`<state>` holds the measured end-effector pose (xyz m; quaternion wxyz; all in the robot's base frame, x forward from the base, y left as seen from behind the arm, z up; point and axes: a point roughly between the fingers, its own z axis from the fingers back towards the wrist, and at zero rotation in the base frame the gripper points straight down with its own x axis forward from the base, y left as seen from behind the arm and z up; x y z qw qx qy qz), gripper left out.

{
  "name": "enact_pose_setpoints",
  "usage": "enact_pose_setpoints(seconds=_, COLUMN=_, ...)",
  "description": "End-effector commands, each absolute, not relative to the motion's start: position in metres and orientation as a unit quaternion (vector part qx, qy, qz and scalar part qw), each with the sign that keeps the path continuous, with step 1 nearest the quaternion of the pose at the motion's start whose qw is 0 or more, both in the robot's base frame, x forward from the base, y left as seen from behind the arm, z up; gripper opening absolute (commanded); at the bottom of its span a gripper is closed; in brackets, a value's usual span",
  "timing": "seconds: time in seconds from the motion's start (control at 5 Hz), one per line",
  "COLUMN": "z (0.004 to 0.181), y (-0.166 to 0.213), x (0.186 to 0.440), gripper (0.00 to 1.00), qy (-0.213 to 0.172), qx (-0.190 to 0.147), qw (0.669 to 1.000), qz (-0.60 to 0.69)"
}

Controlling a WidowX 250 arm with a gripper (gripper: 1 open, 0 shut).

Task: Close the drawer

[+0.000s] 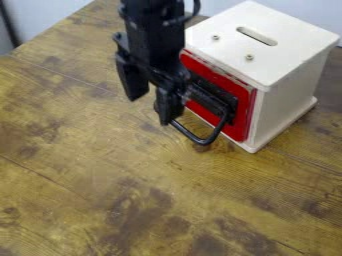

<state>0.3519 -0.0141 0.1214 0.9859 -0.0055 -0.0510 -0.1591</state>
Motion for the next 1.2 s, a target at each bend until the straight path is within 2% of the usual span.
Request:
enact_pose_setpoints(seconds=0.0, z=0.126, y=-0.024, x=0.353, gripper=1.0, qy=-0.075, qx=-0.006, qw=0.983, qz=-0.168)
enact_pose_setpoints(seconds=0.2, z=0.115, y=-0.02, x=0.358, gripper=1.0, qy=-0.07, qx=-0.008, qw=0.983, qz=-0.17)
enact_pose_setpoints(seconds=0.6, z=0.128, y=0.014, x=0.345, gripper=1.0, qy=-0.09, qx=0.004, qw=0.981, qz=-0.172)
enact_pose_setpoints(seconds=1.0, z=0.161, y=0.013, x=0.351, gripper=1.0, qy=-0.093, qx=0.005, qw=0.986, qz=-0.136)
